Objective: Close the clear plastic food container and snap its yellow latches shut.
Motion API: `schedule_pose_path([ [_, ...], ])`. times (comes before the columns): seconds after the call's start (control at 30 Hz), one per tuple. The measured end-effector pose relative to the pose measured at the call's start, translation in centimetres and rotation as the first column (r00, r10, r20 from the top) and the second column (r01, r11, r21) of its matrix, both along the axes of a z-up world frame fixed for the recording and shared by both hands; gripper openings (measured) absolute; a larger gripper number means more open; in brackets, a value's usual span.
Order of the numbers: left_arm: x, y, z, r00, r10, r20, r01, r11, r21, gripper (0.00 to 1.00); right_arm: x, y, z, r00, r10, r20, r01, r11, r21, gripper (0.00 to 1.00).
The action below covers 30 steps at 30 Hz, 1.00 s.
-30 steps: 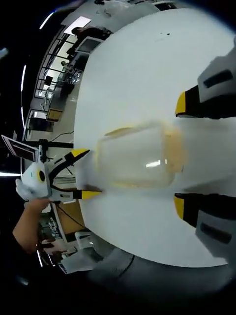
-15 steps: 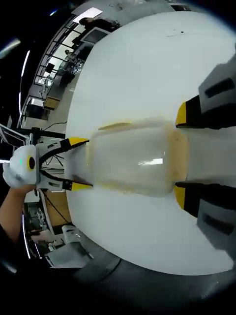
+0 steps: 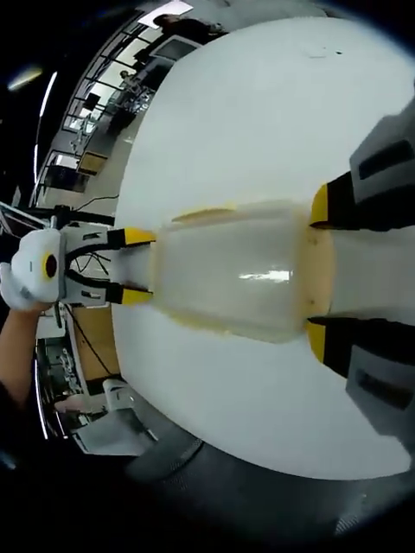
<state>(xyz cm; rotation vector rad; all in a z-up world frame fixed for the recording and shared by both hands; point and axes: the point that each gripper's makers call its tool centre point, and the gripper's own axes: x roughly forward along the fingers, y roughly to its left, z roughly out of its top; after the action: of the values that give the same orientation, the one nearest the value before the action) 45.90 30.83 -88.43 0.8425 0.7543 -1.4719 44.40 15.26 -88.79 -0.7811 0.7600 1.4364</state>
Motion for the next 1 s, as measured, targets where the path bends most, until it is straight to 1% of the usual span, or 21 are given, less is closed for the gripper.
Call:
schedule_pose_path([
  [0.2,-0.1,0.1,0.1,1.0,-0.004,-0.004,0.004,0.999,-0.034,0.37,0.0,0.0,-0.1,1.0,-0.01,0.0,0.01,1.0,-0.013,0.37],
  [0.33,-0.3,0.0,0.3,1.0,0.015,-0.012,-0.015,0.999,-0.033,0.36,0.0,0.0,-0.1,1.0,-0.02,-0.002,0.02,0.999,-0.033,0.37],
  [0.37,-0.3,-0.1,0.3,1.0,0.007,-0.004,-0.007,1.0,-0.017,0.36,0.0,0.0,-0.1,1.0,-0.023,-0.006,0.023,0.999,-0.039,0.37],
  [0.43,-0.2,0.0,0.3,1.0,0.019,-0.005,-0.019,1.0,-0.002,0.35,0.0,0.1,0.0,1.0,-0.024,-0.006,0.024,0.998,-0.056,0.36],
  [0.53,-0.1,0.3,0.2,0.997,0.073,-0.023,-0.073,0.997,-0.01,0.35,0.0,0.0,-0.1,1.0,-0.028,-0.004,0.027,0.998,-0.063,0.36],
  [0.6,-0.4,0.4,0.2,0.997,0.074,-0.019,-0.074,0.997,-0.002,0.35,0.0,0.0,0.0,1.0,-0.022,-0.004,0.022,0.998,-0.056,0.36],
  [0.63,-0.4,0.4,0.2,0.997,0.078,-0.017,-0.078,0.997,0.012,0.35,0.0,0.0,0.0,1.0,-0.022,-0.004,0.022,0.998,-0.053,0.36],
  [0.67,-0.6,0.4,0.2,0.996,0.081,-0.024,-0.08,0.996,0.029,0.35,0.0,0.0,0.0,1.0,-0.02,-0.005,0.02,0.999,-0.051,0.36],
  [0.77,-0.6,0.5,0.2,0.995,0.091,-0.034,-0.09,0.995,0.043,0.35,-0.1,0.0,0.1,1.0,-0.011,-0.004,0.011,0.998,-0.054,0.36],
  [0.83,-0.5,0.4,0.6,0.995,0.099,-0.032,-0.097,0.994,0.046,0.35,-0.1,-0.1,0.2,1.0,-0.022,-0.008,0.022,0.998,-0.056,0.36],
  [0.9,-0.3,0.3,1.3,0.994,0.105,-0.02,-0.104,0.994,0.044,0.35,-0.1,-0.3,0.8,1.0,-0.026,0.001,0.026,0.998,-0.055,0.36],
  [1.0,-0.4,0.0,2.3,0.993,0.113,-0.018,-0.112,0.993,0.046,0.35,0.0,-0.6,2.0,1.0,-0.029,0.004,0.029,0.999,-0.037,0.36],
])
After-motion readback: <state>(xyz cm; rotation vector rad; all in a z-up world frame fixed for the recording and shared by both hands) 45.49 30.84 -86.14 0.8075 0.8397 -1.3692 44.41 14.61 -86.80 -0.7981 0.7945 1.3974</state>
